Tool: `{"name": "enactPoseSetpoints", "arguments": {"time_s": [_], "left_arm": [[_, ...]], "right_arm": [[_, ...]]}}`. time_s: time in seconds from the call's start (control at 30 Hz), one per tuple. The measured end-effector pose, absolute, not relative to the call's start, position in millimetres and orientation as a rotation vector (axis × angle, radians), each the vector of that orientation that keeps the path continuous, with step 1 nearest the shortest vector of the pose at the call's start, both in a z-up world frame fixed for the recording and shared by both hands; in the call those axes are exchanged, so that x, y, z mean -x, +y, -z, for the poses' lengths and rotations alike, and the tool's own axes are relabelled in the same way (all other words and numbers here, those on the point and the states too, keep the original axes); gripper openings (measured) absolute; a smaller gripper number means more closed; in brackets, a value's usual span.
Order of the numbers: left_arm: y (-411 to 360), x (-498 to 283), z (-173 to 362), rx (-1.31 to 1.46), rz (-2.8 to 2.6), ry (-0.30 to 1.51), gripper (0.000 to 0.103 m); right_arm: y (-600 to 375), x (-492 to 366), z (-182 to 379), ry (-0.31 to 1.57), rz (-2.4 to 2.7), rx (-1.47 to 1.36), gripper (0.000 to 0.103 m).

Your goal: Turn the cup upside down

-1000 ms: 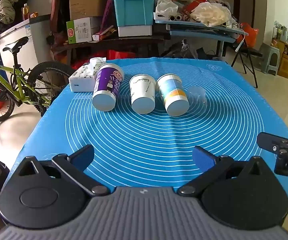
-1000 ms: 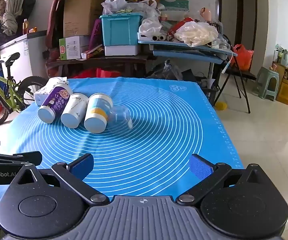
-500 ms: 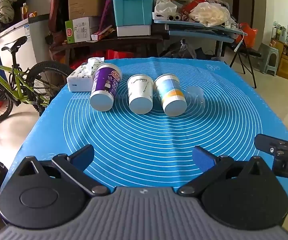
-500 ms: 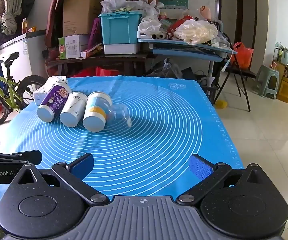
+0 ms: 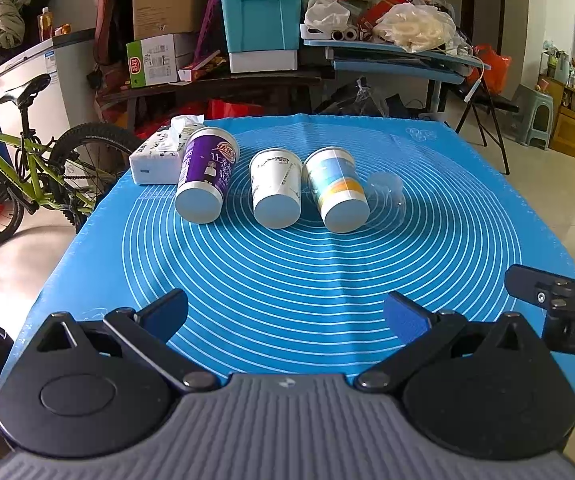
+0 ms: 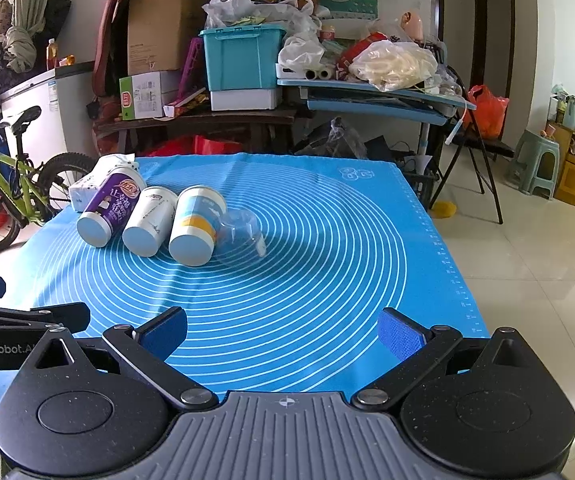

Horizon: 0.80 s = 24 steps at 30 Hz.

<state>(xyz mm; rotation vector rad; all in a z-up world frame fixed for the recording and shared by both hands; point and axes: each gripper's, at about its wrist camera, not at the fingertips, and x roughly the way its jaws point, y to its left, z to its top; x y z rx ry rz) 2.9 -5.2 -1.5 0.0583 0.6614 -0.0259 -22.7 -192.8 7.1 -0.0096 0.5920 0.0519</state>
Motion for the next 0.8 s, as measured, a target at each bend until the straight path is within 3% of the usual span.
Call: {"name": "enactPoseSetpoints", "arguments": {"time_s": [0.8], "left_arm": [[-6.4, -3.7, 1.3, -0.059, 0.024, 0.657, 0.102]], "right_arm": [[-191.1, 21.0, -4.5, 0.596, -0.054, 0.004, 0.103]]}}
